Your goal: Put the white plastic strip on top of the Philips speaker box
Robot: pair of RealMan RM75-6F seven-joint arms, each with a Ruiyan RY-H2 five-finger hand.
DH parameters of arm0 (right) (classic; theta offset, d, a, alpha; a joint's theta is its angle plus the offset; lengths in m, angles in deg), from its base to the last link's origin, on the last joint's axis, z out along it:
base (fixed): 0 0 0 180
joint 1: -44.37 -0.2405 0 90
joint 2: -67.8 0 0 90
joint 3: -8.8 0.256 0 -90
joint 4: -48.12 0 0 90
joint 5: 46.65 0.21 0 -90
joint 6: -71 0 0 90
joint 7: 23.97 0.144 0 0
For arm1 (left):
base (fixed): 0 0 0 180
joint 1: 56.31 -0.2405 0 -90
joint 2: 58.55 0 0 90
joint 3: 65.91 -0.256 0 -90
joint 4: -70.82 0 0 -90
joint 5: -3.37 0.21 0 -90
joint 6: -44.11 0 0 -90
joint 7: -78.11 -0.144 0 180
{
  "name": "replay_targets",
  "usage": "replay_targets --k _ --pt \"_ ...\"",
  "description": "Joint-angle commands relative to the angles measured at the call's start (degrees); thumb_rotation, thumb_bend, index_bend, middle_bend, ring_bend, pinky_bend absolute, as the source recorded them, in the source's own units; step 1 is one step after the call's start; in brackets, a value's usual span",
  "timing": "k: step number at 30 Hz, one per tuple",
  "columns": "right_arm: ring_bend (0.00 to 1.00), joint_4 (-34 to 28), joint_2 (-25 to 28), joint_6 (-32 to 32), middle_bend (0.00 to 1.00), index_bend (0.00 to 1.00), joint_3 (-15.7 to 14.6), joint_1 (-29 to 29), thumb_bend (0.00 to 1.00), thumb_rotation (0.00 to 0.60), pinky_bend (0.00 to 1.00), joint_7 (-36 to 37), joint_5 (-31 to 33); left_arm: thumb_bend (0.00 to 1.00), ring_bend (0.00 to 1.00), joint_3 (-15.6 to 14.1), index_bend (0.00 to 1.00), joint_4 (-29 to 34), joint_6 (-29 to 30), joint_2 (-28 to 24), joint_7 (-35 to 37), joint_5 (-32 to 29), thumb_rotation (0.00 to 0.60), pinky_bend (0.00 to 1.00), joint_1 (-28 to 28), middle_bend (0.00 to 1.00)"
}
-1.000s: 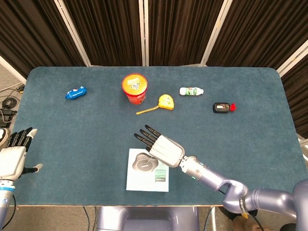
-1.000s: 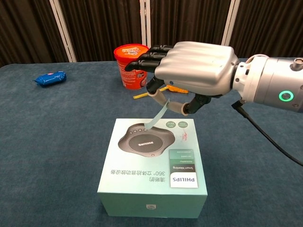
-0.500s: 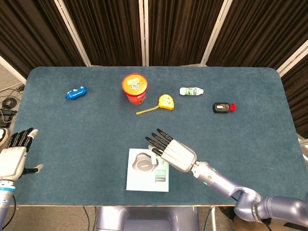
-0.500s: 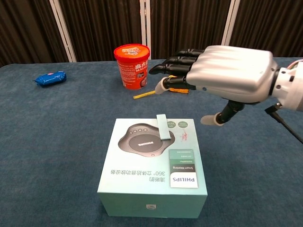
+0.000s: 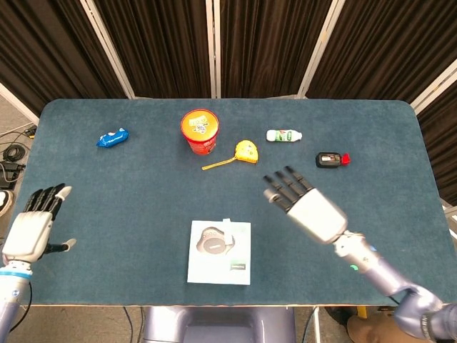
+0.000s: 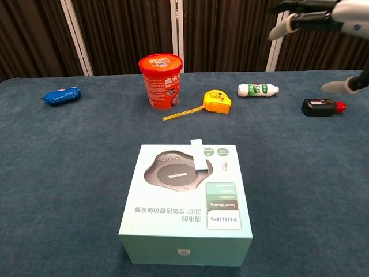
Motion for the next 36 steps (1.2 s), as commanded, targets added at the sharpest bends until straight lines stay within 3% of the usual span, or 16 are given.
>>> replay_targets --k 1,6,8,15,21,29,36 --pt "0.00 3.6 1.7 2.3 0.00 0.14 1.3 6.7 0.06 0.600 0.00 8.8 11.0 0.69 0.00 2.8 0.06 0.7 -6.0 -0.9 5.3 0.0 0.600 0.00 4.7 0.00" --pt "0.00 6.6 1.2 3.8 0.00 0.10 1.3 11.4 0.00 0.600 0.00 15.6 15.8 0.96 0.00 4.8 0.23 2.5 -12.1 -2.6 7.9 2.3 0.600 0.00 10.3 0.00" --pt "0.00 6.8 0.5 5.0 0.00 0.08 1.3 13.5 0.00 0.600 0.00 18.1 17.1 1.00 0.00 5.3 0.25 3.8 -15.0 -3.3 7.6 3.2 0.600 0.00 12.7 0.00" --pt "0.00 -0.2 0.8 5.8 0.00 0.00 0.5 18.7 0.00 0.600 0.00 16.4 22.0 1.00 0.00 7.2 0.31 8.3 -27.0 -3.3 7.1 4.2 0.600 0.00 23.0 0.00" --pt "0.00 -3.1 0.5 7.1 0.00 0.00 0.7 20.4 0.00 0.600 0.00 11.2 21.9 1.00 0.00 7.9 0.32 8.8 -33.9 1.1 3.9 0.4 0.600 0.00 30.2 0.00" --pt "0.00 -3.1 0.8 6.4 0.00 0.00 1.7 21.1 0.00 0.600 0.00 10.7 22.2 1.00 0.00 6.7 0.36 7.2 -35.1 8.2 -3.2 -7.0 0.600 0.00 35.5 0.00" --pt "0.00 -2.5 1.2 5.3 0.00 0.00 2.9 21.5 0.00 0.600 0.00 11.9 22.6 1.00 0.00 3.0 0.36 6.3 -32.0 13.5 -13.3 -12.0 0.600 0.00 38.5 0.00"
